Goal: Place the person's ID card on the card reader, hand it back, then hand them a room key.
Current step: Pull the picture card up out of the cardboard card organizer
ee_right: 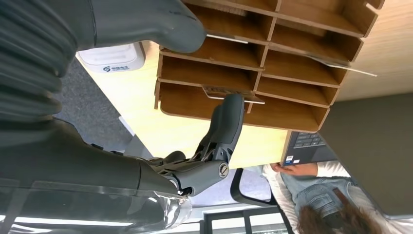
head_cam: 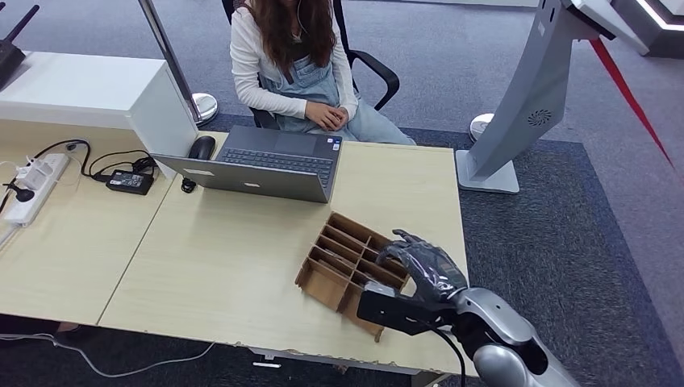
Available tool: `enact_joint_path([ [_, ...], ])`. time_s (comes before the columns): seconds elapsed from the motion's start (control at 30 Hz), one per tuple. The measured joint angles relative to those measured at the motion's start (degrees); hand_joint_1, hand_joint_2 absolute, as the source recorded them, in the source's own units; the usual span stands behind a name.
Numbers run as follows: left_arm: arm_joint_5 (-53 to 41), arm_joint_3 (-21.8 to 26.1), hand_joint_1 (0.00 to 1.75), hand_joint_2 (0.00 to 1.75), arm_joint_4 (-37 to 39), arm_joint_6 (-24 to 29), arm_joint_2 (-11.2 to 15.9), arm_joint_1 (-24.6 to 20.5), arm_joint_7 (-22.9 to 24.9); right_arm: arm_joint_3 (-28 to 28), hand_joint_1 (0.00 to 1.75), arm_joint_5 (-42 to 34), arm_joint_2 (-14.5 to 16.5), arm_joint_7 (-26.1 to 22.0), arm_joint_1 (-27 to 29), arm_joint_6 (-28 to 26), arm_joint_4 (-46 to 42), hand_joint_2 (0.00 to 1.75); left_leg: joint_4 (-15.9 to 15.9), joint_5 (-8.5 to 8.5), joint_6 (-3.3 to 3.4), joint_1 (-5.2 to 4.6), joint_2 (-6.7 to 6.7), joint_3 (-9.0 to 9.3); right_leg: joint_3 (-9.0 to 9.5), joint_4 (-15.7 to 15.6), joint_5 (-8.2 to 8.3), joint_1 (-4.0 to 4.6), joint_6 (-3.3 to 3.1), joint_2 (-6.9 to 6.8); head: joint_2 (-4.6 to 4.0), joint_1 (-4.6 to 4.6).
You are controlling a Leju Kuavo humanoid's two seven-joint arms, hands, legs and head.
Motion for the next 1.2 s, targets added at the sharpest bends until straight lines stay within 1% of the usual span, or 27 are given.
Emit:
enact_joint_path([
  [0.13,0.00,0.01,0.00,0.00,0.00,0.00,0.01,0.00,0.02,0.05,0.83,-0.10,0.06,-0.03,0.16,0.05,0.00,1.75,0.00,0.00,0.00,0.00,0.00,0.00,0.00,0.00,0.00,0.00,0.00,0.00,0.00,0.00],
  [0.43,-0.31,0.02,0.00,0.00,0.00,0.00,0.01,0.00,0.02,0.79,0.82,-1.12,0.87,-0.78,0.48,0.04,0.13,1.75,0.00,0.00,0.00,0.00,0.00,0.00,0.00,0.00,0.00,0.00,0.00,0.00,0.00,0.00],
  [0.63,-0.62,0.03,0.00,0.00,0.00,-0.05,0.01,-0.01,0.02,1.59,0.79,-2.05,2.13,-2.08,1.08,-0.01,0.44,1.75,-0.01,0.00,0.00,0.00,0.00,-0.01,0.00,0.00,0.00,0.01,0.00,0.00,0.00,0.00],
  [0.9,-0.78,0.10,0.00,0.00,0.00,-0.20,0.01,-0.01,0.00,3.35,0.77,-1.39,4.25,-2.97,1.91,-0.22,1.44,1.75,-0.02,0.00,0.00,0.00,0.00,-0.01,0.00,0.00,-0.01,0.01,0.00,0.00,0.00,0.00],
  [1.1,-0.88,0.19,0.00,0.00,0.00,-0.28,0.01,-0.01,-0.10,4.45,0.75,-1.12,5.28,-3.45,2.07,-0.20,2.21,1.75,-0.01,0.00,0.00,0.00,0.00,-0.01,0.00,0.00,0.00,0.01,0.00,0.00,0.01,0.00],
  [1.2,-1.01,0.23,0.00,0.00,0.00,-0.36,0.01,-0.01,-0.13,4.83,0.78,-0.81,5.75,-3.56,2.14,-0.23,2.40,1.75,-0.01,0.00,0.00,0.00,0.00,-0.01,0.00,0.00,-0.01,0.01,0.00,0.00,0.00,0.00],
])
